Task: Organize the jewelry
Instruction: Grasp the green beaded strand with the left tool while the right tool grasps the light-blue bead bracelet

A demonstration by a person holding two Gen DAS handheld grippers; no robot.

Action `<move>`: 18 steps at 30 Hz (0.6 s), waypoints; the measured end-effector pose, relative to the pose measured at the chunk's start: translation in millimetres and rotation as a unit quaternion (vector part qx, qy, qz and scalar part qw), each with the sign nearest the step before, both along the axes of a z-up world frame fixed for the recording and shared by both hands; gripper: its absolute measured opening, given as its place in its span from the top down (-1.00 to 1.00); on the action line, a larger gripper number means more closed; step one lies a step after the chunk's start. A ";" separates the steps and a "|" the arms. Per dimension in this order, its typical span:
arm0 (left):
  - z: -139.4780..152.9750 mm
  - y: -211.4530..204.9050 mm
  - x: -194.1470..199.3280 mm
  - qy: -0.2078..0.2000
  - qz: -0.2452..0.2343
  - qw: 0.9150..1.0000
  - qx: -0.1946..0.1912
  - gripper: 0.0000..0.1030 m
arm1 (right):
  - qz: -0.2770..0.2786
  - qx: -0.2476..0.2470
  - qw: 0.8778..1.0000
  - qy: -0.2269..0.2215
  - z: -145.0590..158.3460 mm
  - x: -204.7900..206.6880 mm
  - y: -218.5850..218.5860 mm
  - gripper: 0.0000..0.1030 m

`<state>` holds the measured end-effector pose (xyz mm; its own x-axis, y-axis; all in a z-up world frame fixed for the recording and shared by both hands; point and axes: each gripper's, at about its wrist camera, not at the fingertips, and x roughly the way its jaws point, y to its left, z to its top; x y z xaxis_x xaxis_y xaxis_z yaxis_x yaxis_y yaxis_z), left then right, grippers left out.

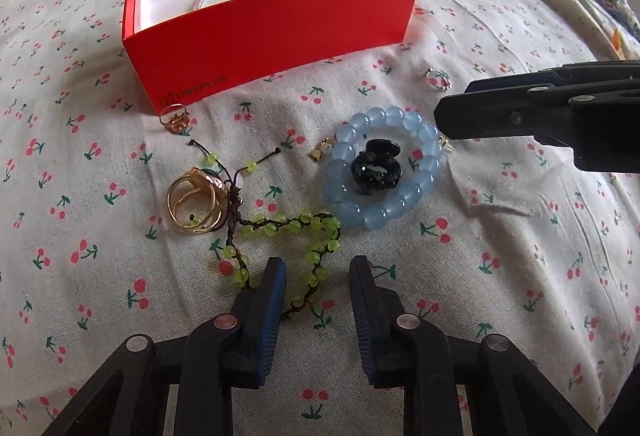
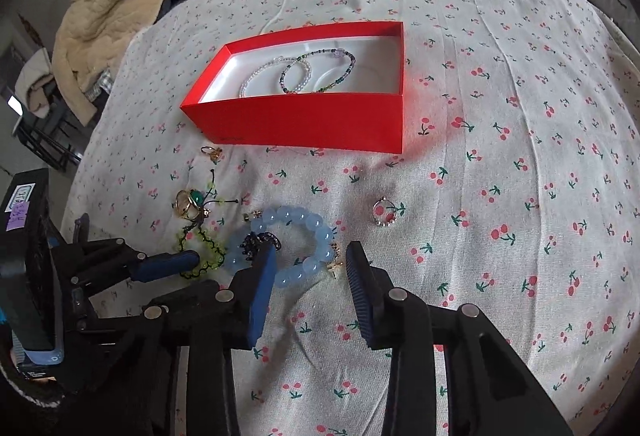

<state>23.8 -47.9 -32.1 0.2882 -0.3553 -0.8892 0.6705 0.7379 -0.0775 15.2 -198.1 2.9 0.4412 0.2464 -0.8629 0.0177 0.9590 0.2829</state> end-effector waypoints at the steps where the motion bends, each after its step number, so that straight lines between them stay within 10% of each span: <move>1: 0.1 0.1 0.2 -0.002 0.002 1.000 0.003 0.47 | -0.001 0.001 1.000 0.001 -0.5 1.7 0.3 0.28; 7: -0.8 5.5 2.5 -0.012 0.018 1.000 0.022 0.89 | -0.009 0.000 1.000 0.010 -7.2 14.4 -0.6 0.31; 18: 12.9 26.8 7.6 -0.014 0.056 0.998 0.006 0.94 | 0.024 -0.048 0.998 0.035 -31.3 35.5 12.2 0.60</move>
<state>31.4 -21.1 -19.2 0.3498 -0.3082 -0.8847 0.5847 0.8096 -0.0508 50.6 -185.9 -28.5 0.3695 0.1800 -0.9116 -0.0119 0.9819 0.1890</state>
